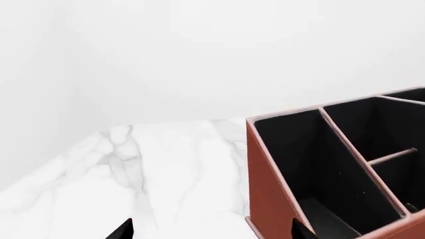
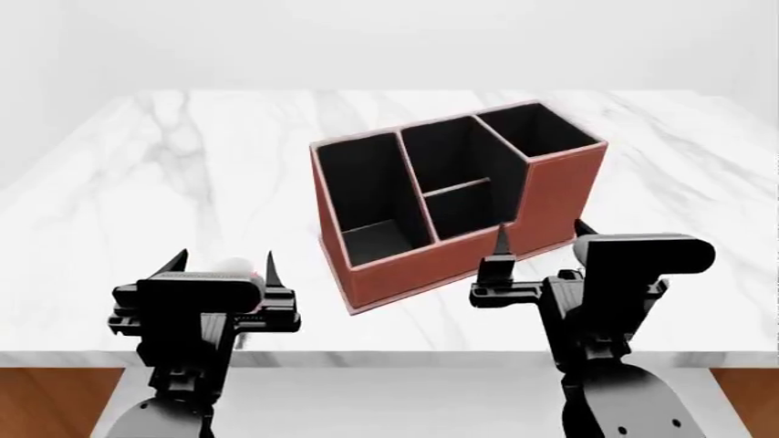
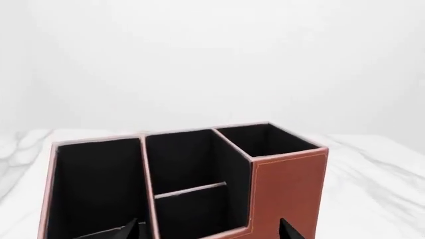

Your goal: Pick up the book and place it in the left compartment of the caddy.

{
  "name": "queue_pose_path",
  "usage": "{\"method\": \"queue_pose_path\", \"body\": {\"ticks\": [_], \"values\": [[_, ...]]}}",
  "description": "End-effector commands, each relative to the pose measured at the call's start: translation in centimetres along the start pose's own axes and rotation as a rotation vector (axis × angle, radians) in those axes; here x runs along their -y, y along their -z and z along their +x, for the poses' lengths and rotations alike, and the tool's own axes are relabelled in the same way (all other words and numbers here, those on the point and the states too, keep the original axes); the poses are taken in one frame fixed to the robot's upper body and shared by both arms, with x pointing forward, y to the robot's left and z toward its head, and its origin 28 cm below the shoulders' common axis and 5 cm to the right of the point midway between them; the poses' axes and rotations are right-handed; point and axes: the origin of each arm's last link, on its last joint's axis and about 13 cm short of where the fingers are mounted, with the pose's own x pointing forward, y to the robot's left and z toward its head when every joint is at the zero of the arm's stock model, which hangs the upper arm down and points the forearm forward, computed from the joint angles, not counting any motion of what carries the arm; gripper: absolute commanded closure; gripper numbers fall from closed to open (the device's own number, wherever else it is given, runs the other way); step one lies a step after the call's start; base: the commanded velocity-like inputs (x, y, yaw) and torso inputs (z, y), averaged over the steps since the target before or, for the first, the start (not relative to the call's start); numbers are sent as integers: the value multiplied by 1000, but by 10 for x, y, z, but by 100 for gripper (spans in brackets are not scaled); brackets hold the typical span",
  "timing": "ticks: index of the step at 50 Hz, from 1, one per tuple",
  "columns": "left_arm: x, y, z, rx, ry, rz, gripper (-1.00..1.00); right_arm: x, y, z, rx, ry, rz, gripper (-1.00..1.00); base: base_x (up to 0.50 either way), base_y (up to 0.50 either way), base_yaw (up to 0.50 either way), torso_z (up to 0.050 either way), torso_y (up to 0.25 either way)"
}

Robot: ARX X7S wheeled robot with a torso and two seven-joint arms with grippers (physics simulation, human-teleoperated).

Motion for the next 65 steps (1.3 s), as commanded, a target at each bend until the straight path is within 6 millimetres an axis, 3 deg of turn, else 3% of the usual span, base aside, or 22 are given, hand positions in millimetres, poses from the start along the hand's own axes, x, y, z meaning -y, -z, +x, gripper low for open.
{"method": "queue_pose_path", "body": {"ticks": [1, 35, 46, 65], "values": [[-1, -2, 0, 5, -5, 3, -100, 2, -4, 2, -13, 1, 5, -100, 0, -500, 0, 0, 0], [-2, -3, 0, 8, -7, 10, -100, 3, -3, 2, -8, 14, -3, -100, 0, -494, 0, 0, 0], [-3, -4, -1, 12, -16, 9, -100, 2, -2, 1, -7, 20, -19, -100, 23, 0, 0, 0, 0], [-4, -3, -1, 11, -20, 9, -100, 2, -2, 1, -8, 22, -24, -100, 498, 0, 0, 0, 0]]}}
